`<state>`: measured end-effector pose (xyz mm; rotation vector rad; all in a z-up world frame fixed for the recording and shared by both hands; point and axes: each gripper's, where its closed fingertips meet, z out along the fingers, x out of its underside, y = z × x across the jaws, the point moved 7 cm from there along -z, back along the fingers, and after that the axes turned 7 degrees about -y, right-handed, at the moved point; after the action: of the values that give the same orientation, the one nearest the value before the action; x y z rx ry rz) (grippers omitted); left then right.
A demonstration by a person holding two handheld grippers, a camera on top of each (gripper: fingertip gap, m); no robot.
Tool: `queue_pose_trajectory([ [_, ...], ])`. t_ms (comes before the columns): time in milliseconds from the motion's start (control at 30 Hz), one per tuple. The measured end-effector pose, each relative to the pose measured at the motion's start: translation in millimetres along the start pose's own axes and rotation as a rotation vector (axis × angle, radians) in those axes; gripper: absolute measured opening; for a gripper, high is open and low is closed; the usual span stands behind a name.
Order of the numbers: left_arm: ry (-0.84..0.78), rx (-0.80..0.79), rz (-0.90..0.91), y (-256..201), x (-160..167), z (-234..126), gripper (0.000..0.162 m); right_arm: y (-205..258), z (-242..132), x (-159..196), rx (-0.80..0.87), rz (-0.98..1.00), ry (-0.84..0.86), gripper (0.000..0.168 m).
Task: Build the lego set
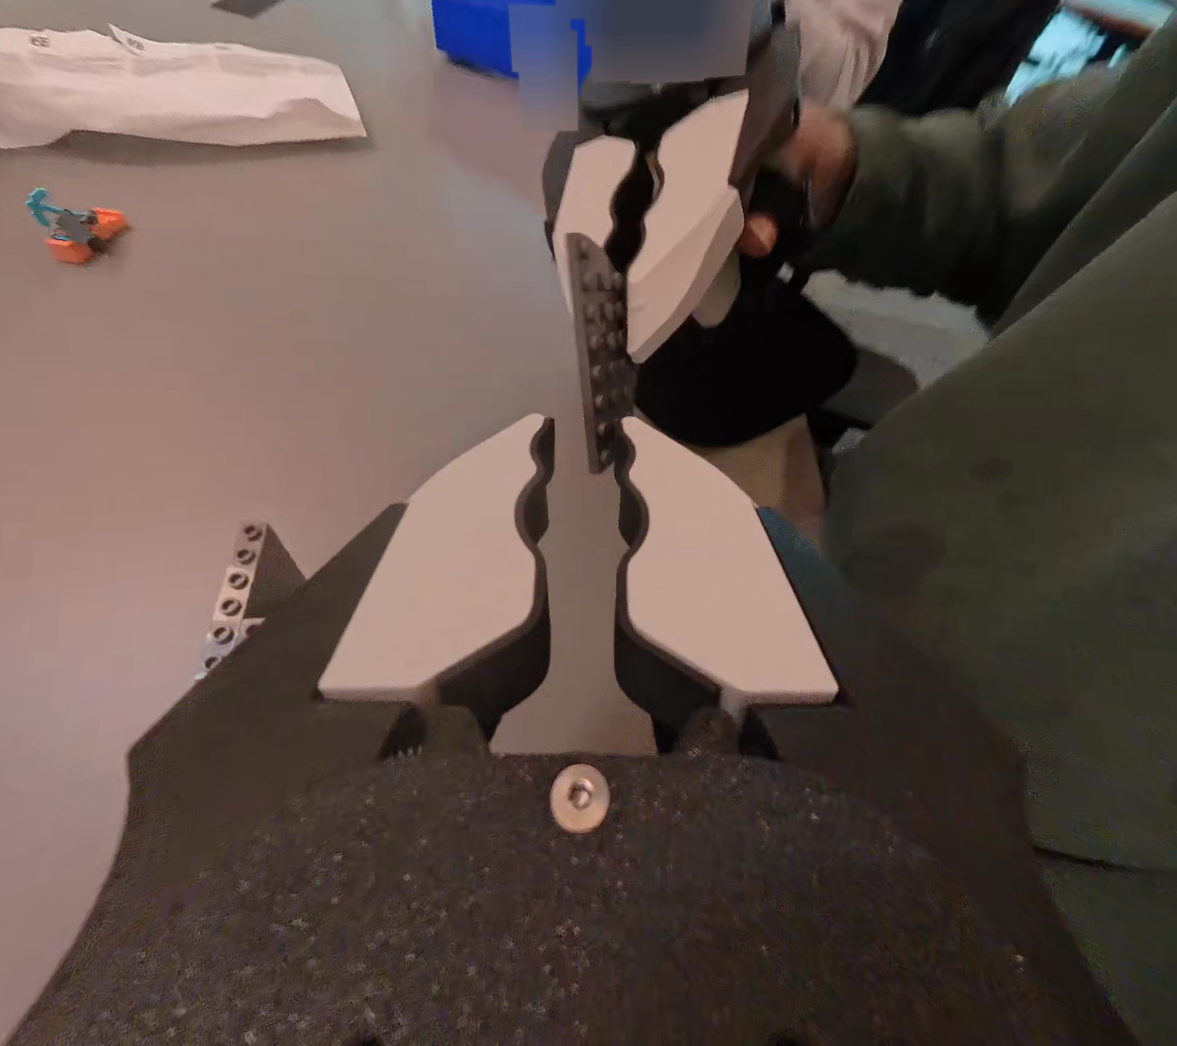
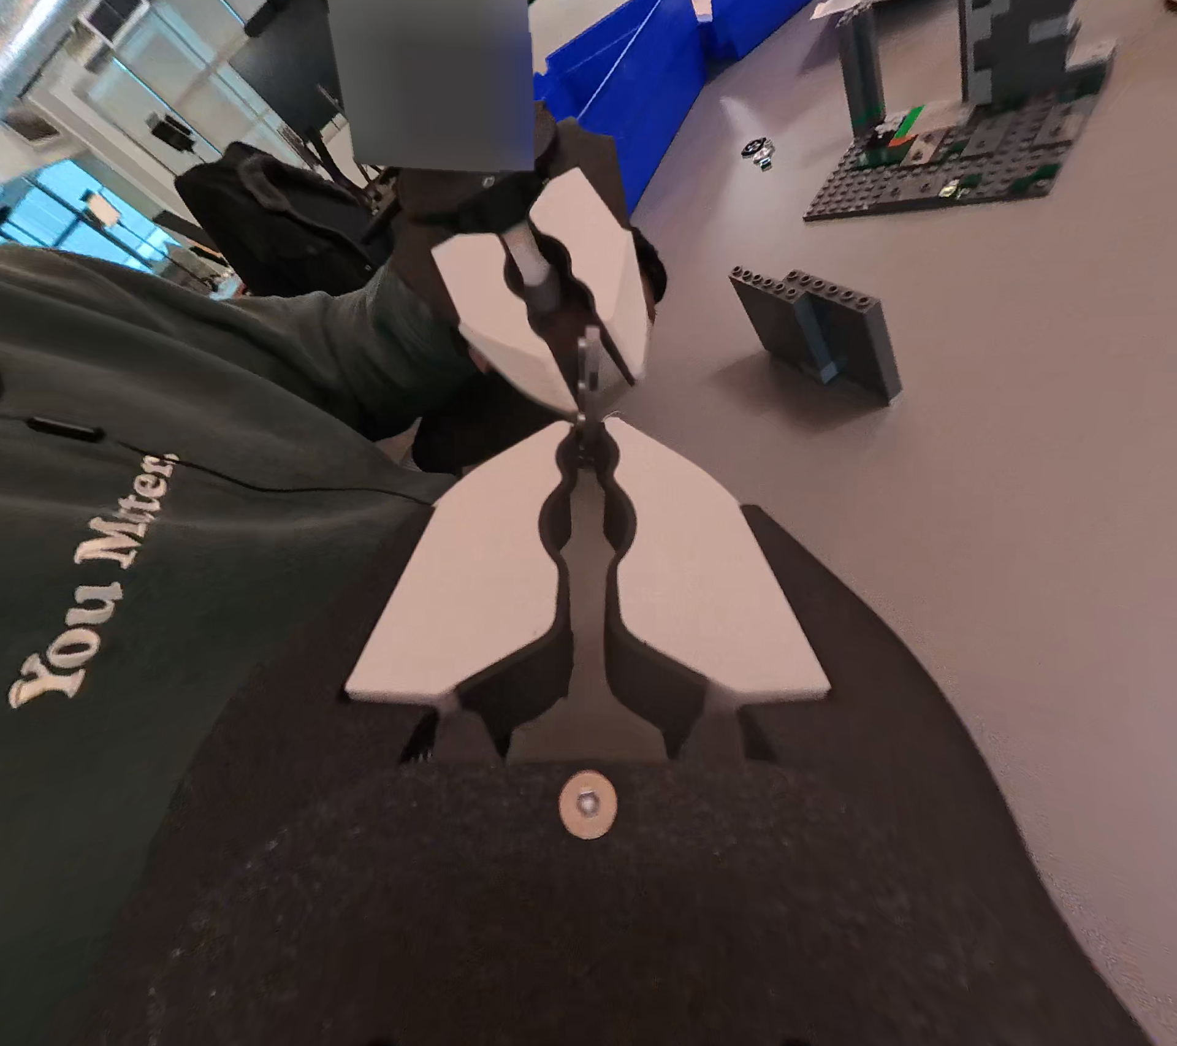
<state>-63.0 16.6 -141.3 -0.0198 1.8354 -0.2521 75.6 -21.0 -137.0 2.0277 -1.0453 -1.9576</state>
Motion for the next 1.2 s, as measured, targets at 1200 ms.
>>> queue_pose_trajectory([
  [1200,-0.246,1.155,-0.195,-28,-25,1,0.005,76,15,-13,-0.545,-0.746,-0.152,0.031],
])
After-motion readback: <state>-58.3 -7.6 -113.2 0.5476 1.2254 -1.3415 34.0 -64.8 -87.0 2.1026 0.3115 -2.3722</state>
